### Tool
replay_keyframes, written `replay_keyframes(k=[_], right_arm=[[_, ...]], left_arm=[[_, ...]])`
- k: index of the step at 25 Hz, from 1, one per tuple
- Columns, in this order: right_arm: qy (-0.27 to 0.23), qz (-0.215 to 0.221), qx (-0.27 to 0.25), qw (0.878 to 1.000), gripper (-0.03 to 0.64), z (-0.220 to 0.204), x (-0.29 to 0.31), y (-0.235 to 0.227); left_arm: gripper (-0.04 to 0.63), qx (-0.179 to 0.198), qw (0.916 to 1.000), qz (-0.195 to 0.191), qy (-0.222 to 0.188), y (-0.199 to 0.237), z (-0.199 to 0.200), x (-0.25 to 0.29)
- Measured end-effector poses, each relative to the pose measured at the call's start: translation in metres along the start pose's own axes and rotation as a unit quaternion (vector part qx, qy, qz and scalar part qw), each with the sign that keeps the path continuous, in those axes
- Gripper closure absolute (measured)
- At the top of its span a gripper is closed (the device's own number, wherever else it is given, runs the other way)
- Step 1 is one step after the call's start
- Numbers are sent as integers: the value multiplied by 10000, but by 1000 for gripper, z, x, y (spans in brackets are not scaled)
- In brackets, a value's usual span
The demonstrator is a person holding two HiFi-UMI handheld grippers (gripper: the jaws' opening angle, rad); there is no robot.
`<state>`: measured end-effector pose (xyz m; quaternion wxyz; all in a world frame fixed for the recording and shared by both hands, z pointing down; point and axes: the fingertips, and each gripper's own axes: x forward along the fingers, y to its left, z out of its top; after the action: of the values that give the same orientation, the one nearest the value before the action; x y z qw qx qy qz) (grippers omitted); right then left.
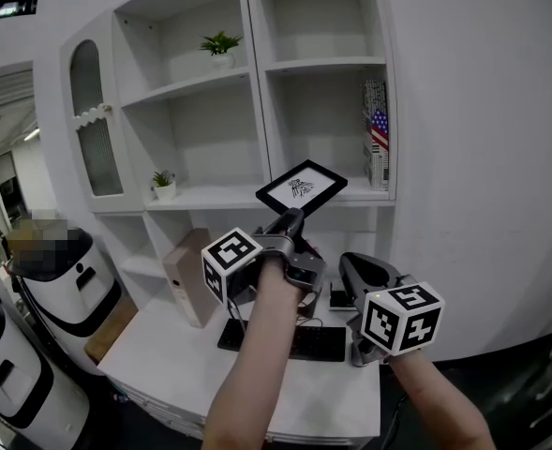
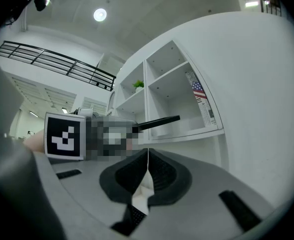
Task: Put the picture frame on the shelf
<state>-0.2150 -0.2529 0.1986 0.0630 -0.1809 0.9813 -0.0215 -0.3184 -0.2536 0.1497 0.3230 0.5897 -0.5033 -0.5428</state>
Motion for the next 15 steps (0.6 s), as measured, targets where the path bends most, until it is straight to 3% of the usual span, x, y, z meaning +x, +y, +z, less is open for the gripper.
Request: replay_keyframes(k=[10, 15], right_arm=[[56, 179, -90, 9998, 615, -4, 16, -21], [22, 434, -131, 9990, 615, 4, 25, -42]], left_arm=[[529, -94, 9991, 134, -399, 23, 6, 21], [529, 88, 9965, 221, -799, 24, 9, 34]])
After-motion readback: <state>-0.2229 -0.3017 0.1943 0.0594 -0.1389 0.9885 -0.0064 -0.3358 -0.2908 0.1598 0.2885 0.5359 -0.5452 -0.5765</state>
